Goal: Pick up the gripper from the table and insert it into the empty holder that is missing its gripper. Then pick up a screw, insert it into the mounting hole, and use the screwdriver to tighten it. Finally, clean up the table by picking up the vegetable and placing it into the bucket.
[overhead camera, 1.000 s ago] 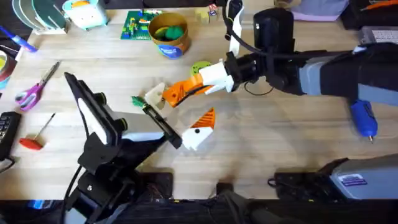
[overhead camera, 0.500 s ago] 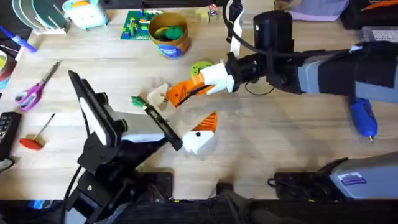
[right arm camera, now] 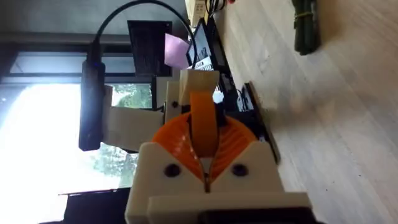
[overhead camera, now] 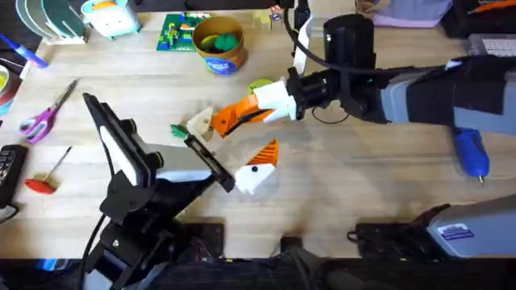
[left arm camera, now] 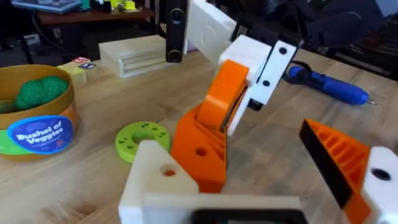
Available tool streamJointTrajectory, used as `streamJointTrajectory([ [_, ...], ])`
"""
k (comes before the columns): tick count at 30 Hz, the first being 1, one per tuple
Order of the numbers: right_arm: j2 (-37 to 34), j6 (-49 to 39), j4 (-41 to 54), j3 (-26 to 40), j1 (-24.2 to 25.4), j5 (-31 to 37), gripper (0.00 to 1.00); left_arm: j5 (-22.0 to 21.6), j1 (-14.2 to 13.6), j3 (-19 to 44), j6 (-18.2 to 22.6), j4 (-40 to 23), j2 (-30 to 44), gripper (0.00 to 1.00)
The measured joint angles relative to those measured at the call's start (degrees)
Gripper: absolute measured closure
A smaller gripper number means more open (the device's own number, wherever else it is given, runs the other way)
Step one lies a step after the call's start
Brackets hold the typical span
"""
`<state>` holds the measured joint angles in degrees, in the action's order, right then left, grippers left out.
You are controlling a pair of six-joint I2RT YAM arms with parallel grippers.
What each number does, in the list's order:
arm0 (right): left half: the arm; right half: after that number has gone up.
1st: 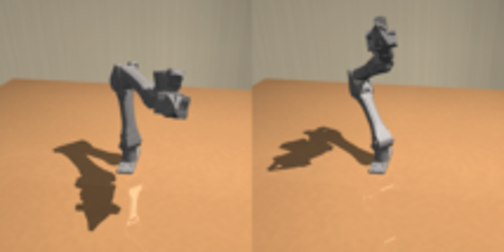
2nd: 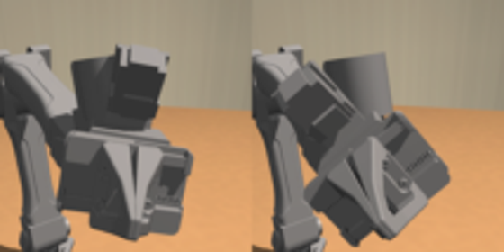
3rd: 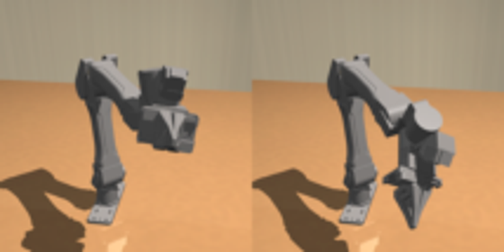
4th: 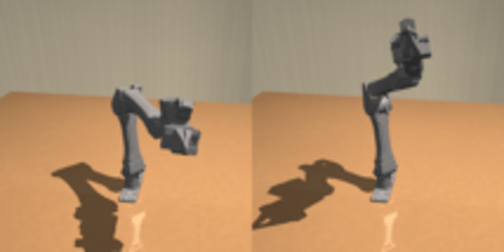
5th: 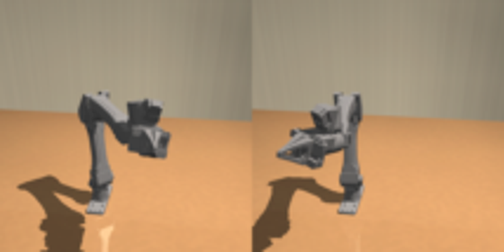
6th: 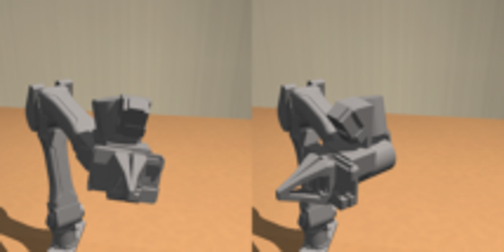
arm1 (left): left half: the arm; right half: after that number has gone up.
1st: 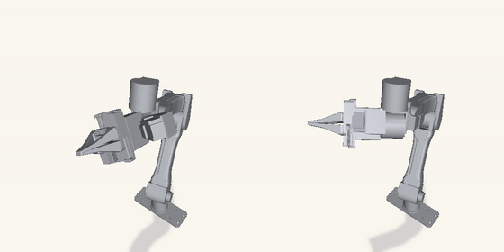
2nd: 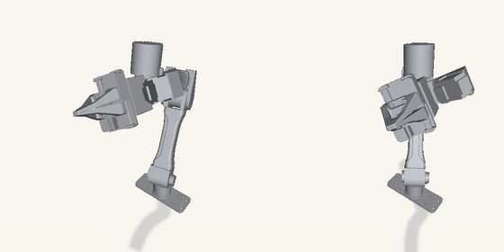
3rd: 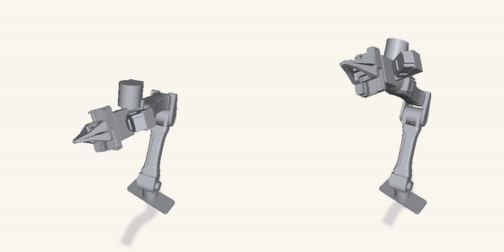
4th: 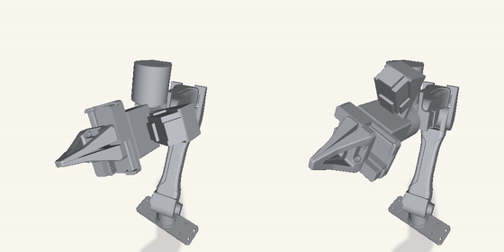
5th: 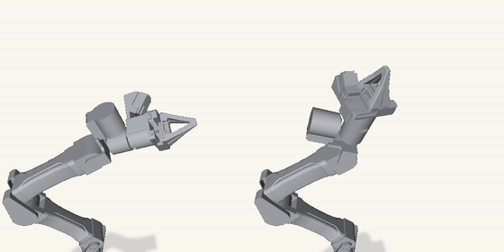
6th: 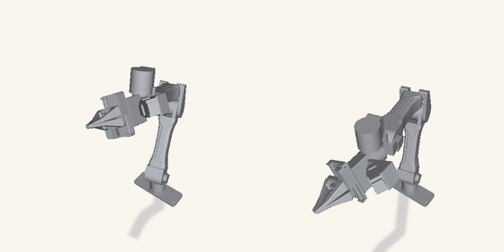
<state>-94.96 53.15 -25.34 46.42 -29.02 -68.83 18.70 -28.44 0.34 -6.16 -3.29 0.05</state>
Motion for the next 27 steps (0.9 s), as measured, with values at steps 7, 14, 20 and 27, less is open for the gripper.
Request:
streamJointTrajectory([
  [7,-2.09,4.13,-4.25,0.34,-0.76,0.45,0.993,-1.29,0.25,0.00,-0.37,-0.13,0.00,0.008],
  [14,-2.51,6.48,-4.92,0.41,-1.06,0.65,0.993,-1.29,0.25,0.00,-0.38,-0.13,0.00,0.008],
  [20,-2.55,7.29,-5.04,0.51,-2.09,1.41,0.993,0.83,-0.09,0.00,-0.38,0.02,0.00,0.009],
  [27,-2.55,7.27,-5.20,1.14,-3.74,3.32,0.993,0.34,-0.12,0.00,-0.38,0.02,0.00,0.008],
])
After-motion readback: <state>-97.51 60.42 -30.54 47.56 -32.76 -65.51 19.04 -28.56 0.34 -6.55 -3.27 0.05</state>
